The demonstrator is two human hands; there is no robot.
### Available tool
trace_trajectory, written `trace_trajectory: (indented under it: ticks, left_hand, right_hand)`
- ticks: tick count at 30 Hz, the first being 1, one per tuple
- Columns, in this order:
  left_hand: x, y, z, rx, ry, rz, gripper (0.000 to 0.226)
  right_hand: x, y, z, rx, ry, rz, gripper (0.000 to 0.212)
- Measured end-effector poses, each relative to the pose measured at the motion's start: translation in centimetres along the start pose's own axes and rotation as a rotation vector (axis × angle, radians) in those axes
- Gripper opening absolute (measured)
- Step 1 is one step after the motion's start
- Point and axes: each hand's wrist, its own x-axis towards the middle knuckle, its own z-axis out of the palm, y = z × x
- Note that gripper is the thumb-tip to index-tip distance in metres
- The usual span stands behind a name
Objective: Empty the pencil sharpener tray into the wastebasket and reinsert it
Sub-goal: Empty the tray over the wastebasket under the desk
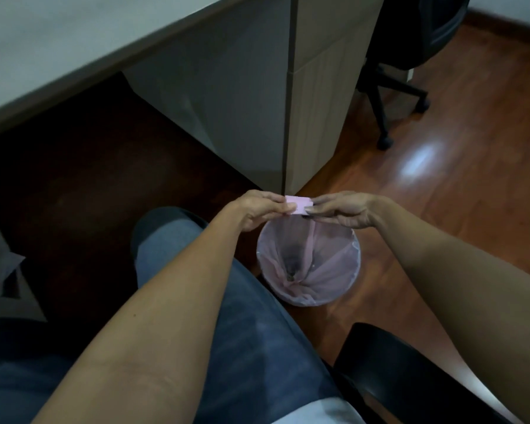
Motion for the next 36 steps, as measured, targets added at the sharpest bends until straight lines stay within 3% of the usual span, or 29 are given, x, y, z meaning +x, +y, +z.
trace_trajectory:
  ticks: [5, 15, 20, 31, 36]
  left_hand:
    - [-1.0, 0.5, 0.0, 0.187, 0.043, 0.239, 0.058]
    - [-5.8, 8.1, 1.6, 0.242, 0.126, 0.567, 0.06]
    - [-9.6, 13.4, 2.0, 0.308, 0.143, 0.685, 0.055]
    - [-20.3, 24.4, -0.1, 0.499, 0.218, 0.859, 0.049]
    - [-25.1, 27.1, -3.2, 0.507, 0.298, 0.896, 0.046]
  right_hand:
    - [-1.1, -0.7, 0.7, -0.034, 0.018, -0.194, 0.051]
    - [-6.3, -6.7, 3.1, -0.196, 0.147, -0.601, 0.059]
    - [-10.1, -11.1, 4.5, -0.222, 0.112, -0.733, 0.061]
    - [-18.7, -20.6, 10.7, -0.352, -0.029, -0.927, 0.04]
    - [-20.9, -23.9, 15.8, -0.426, -0.105, -0.99, 0.051]
